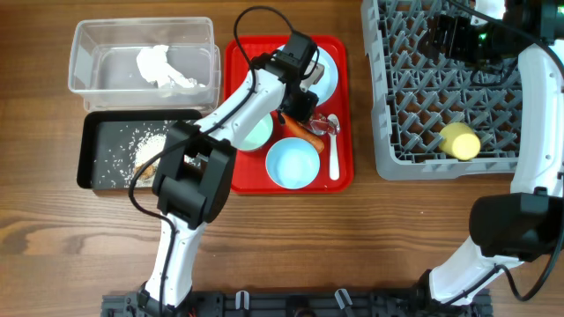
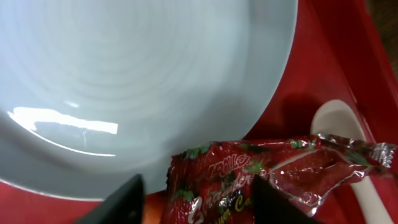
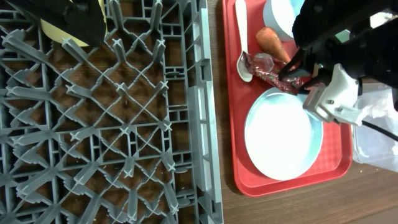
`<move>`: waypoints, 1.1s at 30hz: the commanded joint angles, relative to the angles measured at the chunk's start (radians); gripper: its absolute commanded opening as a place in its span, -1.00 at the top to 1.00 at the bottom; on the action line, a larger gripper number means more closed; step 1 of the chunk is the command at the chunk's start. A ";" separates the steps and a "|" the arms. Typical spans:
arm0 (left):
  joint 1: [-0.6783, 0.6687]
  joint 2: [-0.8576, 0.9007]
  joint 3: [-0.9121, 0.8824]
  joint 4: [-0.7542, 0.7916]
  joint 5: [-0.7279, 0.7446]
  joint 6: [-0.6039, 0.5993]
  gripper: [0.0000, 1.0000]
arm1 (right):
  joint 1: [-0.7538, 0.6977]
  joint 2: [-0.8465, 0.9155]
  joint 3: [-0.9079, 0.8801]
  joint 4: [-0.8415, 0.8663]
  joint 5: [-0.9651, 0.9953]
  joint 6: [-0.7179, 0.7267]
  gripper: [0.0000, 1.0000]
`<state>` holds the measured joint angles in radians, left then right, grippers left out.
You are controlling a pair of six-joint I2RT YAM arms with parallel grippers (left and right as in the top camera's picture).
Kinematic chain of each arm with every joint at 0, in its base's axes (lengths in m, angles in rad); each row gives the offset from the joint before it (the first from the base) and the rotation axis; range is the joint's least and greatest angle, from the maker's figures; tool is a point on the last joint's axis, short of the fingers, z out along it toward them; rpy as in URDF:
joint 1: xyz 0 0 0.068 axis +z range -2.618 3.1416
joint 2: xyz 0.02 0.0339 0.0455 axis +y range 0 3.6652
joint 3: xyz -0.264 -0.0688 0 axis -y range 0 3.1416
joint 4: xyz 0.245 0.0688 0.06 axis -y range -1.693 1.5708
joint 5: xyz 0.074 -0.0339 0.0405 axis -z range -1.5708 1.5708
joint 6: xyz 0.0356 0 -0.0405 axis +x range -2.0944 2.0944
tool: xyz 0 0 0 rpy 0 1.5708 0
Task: Sort waste into correct bins and load items into the dishwasher rack
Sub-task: 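Grasp the red wrapper on the red tray and drop it in the clear bin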
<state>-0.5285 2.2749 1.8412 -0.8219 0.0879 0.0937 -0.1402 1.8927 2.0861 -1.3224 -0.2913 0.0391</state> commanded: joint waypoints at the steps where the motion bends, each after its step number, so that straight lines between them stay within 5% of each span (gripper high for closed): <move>1: 0.003 0.015 0.004 0.011 -0.006 0.004 0.24 | 0.006 -0.018 0.013 0.000 -0.014 -0.018 -0.99; 8: 0.003 0.015 0.004 0.026 -0.006 0.003 0.91 | 0.006 -0.018 0.013 -0.001 -0.014 -0.018 -0.99; 13: 0.002 -0.004 0.004 0.020 0.028 -0.003 0.92 | 0.006 -0.018 0.013 -0.003 -0.015 -0.018 -0.99; 20: 0.061 -0.157 0.005 0.010 0.027 -0.161 0.92 | 0.006 -0.018 0.013 -0.006 -0.015 -0.018 -1.00; 33: 0.416 -0.381 0.005 -0.050 0.015 -0.282 0.92 | 0.006 -0.018 0.013 -0.005 -0.015 -0.021 -0.99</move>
<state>-0.1936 1.8999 1.8412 -0.8413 0.1059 -0.1497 -0.1402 1.8927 2.0861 -1.3270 -0.2913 0.0357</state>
